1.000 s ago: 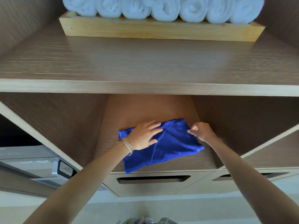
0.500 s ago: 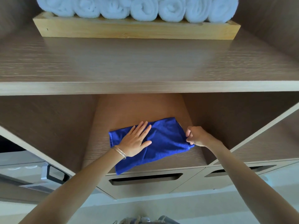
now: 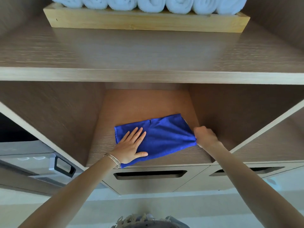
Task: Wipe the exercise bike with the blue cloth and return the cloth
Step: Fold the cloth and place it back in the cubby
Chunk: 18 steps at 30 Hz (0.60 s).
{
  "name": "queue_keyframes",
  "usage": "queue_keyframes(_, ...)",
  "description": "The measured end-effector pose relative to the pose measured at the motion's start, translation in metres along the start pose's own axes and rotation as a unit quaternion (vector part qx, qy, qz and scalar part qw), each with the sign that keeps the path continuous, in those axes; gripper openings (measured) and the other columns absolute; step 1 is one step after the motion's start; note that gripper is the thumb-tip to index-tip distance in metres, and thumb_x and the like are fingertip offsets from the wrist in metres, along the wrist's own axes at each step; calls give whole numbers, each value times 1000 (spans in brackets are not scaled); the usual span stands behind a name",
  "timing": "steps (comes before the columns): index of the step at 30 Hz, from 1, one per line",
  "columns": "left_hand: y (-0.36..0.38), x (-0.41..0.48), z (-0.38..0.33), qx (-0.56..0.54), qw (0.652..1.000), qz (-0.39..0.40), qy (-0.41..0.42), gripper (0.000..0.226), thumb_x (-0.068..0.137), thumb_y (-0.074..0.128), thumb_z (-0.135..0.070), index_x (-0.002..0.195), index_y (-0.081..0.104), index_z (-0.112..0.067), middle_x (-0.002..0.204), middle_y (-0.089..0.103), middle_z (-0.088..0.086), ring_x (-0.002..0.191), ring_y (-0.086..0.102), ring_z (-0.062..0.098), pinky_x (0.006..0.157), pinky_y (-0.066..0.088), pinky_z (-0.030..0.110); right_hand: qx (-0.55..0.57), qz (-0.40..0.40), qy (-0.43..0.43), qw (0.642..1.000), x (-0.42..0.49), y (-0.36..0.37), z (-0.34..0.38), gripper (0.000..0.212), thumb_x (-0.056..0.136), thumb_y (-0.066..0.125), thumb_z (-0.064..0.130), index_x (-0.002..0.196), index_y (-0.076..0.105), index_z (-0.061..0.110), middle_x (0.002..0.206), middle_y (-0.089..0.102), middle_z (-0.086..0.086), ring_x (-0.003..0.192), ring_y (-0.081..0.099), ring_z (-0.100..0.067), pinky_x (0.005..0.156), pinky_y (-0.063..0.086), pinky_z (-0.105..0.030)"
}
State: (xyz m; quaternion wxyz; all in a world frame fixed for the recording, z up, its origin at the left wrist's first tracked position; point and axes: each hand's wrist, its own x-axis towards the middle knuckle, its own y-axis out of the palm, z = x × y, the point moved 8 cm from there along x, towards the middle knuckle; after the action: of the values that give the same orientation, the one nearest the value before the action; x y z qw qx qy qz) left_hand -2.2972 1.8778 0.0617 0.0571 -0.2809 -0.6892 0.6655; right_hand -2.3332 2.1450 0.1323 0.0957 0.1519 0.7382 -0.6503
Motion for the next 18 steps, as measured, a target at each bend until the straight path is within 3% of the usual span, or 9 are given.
queue_keyframes(3, -2, -1, 2, -9, 1000, 1, -1, 92, 80, 16, -74, 148, -14, -20, 158, -20, 1, 144, -21, 18, 118, -8, 37, -23, 12, 18, 999, 0, 5, 12, 35, 91, 45, -2, 123, 54, 8, 128, 54, -10, 118, 54, -29, 87, 49, -33)
queue_keyframes(5, -4, -4, 6, -45, 999, 7, 7, 88, 86, 29, -69, 150, -8, -21, 158, -18, 1, 145, -20, 18, 118, -7, 38, -34, -30, 11, 999, -4, -3, 16, 36, 90, 47, -1, 124, 52, 10, 129, 48, -10, 117, 51, -28, 87, 49, -32)
queue_keyframes(8, -15, -7, 32, -84, 996, -24, -5, 80, 88, 50, -57, 151, 12, -25, 160, -9, 1, 146, -14, 20, 118, -5, 42, -33, -72, -98, 992, -8, 0, 27, 40, 89, 48, 0, 126, 48, 14, 128, 42, -9, 114, 51, -27, 88, 50, -34)
queue_keyframes(10, -27, -4, 48, -79, 996, -44, -21, 67, 90, 54, -48, 147, 27, -28, 160, 7, 2, 148, 0, 22, 119, 1, 41, -27, -21, -161, 986, -14, 20, 34, 43, 91, 45, 5, 133, 43, 17, 130, 42, -9, 117, 49, -28, 93, 47, -37)
queue_keyframes(13, -46, -1, 54, -118, 989, -84, -31, 43, 93, 55, -32, 136, 49, -28, 149, 35, 0, 137, 31, 20, 114, 20, 31, -28, -2, -174, 984, -5, 27, 33, 45, 94, 37, 8, 138, 40, 19, 136, 40, -10, 123, 45, -28, 97, 43, -36)
queue_keyframes(18, -45, -14, 29, -116, 988, -67, -76, 38, 92, 54, -35, 129, 53, -28, 126, 45, 1, 111, 53, 23, 96, 42, 37, -55, 47, -127, 989, 19, 26, 15, 66, 94, 33, 0, 148, 6, 26, 158, -3, -3, 144, 4, -31, 112, 29, -41)
